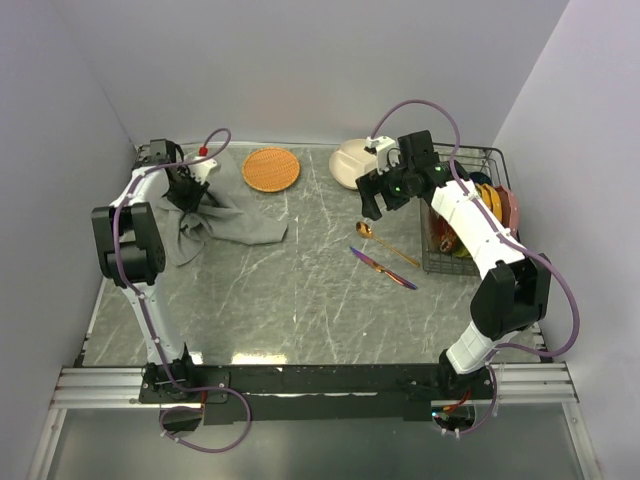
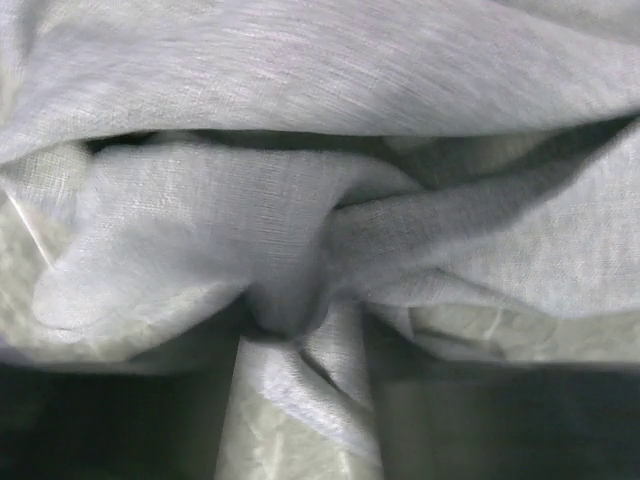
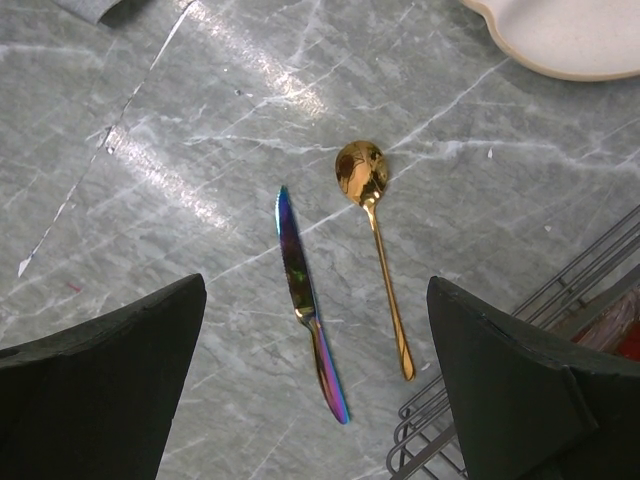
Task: Fold the napkin into a case and place the utensils inside
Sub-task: Move the crumpled napkin to the corner of the board, then pick up the crumpled napkin from the center of the board.
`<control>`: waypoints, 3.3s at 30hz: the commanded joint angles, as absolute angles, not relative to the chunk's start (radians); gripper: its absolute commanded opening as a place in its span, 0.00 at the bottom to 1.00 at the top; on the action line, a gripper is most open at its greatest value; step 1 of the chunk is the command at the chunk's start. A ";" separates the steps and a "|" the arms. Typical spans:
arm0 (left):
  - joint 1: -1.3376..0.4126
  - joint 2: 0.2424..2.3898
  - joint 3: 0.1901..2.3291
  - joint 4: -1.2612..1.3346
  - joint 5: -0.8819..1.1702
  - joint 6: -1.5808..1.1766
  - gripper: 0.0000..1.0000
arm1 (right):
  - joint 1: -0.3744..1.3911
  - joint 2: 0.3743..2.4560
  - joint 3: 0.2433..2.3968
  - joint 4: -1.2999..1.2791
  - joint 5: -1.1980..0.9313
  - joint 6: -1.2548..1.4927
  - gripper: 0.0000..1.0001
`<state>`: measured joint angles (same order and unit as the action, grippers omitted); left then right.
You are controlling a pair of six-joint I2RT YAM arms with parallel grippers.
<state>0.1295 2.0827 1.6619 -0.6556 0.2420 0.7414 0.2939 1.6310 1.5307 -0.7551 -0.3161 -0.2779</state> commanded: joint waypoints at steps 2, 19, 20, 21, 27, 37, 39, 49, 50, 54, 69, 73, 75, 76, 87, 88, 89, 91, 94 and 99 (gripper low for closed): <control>0.115 2.077 1.750 -0.852 0.344 0.886 0.01 | 0.291 1.629 1.555 -0.749 -0.313 -0.276 1.00; -0.296 1.379 1.247 -1.374 0.544 0.954 0.12 | 0.281 1.825 1.786 -0.857 -0.445 -0.204 1.00; -0.305 1.373 1.284 -1.373 0.576 0.928 0.21 | 0.281 1.833 1.784 -0.861 -0.454 -0.198 1.00; -0.304 1.388 1.316 -1.373 0.586 0.910 0.44 | 0.282 1.841 1.786 -0.862 -0.466 -0.190 1.00; -0.013 1.633 1.626 -1.281 0.724 0.688 0.85 | 0.301 1.904 1.795 -0.868 -0.522 -0.146 0.94; 0.035 1.942 1.667 -0.807 0.565 0.209 0.78 | 0.399 1.927 1.657 -0.796 -0.561 -0.054 0.73; 0.012 2.020 1.729 -0.810 0.571 0.169 0.77 | 0.408 1.933 1.641 -0.784 -0.571 -0.040 0.73; -0.086 2.112 1.683 -0.834 0.520 0.127 0.35 | 0.509 2.029 1.618 -0.755 -0.580 -0.008 0.75; -0.078 2.127 1.690 -0.888 0.543 0.141 0.09 | 0.518 2.042 1.624 -0.755 -0.587 -0.006 0.75; -0.017 2.057 1.626 -0.894 0.592 0.147 0.01 | 0.577 2.118 1.672 -0.765 -0.615 -0.012 0.74; 0.149 1.878 1.519 -0.965 0.520 0.241 0.01 | 0.598 2.286 2.041 -0.966 -0.549 -0.178 0.00; 0.271 1.826 1.458 -1.057 0.433 0.375 0.01 | 0.566 2.188 2.036 -0.980 -0.500 -0.271 0.00; 0.304 1.780 1.402 -1.077 0.350 0.422 0.01 | 0.563 2.113 1.961 -0.965 -0.480 -0.351 0.00; 0.323 1.764 1.340 -1.080 0.328 0.464 0.01 | 0.563 2.086 1.926 -0.953 -0.476 -0.377 0.00; 0.339 1.658 1.101 -0.937 0.196 0.442 0.11 | 0.578 1.989 1.584 -0.775 -0.278 -0.558 0.00; 0.344 1.648 1.138 -0.918 0.218 0.428 0.18 | 0.577 1.999 1.601 -0.772 -0.264 -0.543 0.00; 0.347 1.640 1.161 -0.908 0.279 0.416 0.37 | 0.577 2.006 1.621 -0.770 -0.253 -0.519 0.00; 0.348 1.617 1.225 -0.869 0.346 0.385 0.52 | 0.575 2.008 1.658 -0.752 -0.216 -0.500 0.00; 0.344 1.655 1.302 -0.809 0.428 0.330 0.61 | 0.571 1.991 1.667 -0.697 -0.193 -0.491 0.00; 0.278 1.836 1.455 -0.816 0.362 0.204 0.59 | 0.571 2.013 1.703 -0.721 -0.181 -0.489 0.00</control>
